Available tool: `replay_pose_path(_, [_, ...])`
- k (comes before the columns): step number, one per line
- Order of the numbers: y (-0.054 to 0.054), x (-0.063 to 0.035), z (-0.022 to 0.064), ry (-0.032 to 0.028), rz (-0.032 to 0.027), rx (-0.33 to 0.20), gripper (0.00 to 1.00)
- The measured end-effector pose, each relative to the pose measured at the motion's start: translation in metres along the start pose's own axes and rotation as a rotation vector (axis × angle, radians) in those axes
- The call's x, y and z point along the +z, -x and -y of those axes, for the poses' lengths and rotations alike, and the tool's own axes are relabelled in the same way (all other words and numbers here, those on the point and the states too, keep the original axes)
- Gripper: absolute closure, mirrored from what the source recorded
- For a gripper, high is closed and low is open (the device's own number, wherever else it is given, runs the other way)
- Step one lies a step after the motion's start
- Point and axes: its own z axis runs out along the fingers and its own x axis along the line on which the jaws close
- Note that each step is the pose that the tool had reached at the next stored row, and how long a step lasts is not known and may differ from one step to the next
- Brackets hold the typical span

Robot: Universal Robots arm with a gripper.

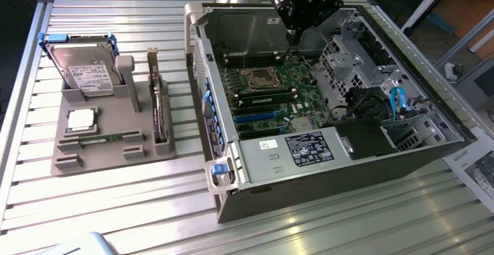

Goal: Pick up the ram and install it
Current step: 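Press down the ram until it locks into place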

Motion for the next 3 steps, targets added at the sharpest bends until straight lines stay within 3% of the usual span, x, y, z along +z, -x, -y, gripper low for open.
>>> replay_pose_path(3, [0.0,0.0,0.0,0.0,0.0,0.0,0.9])
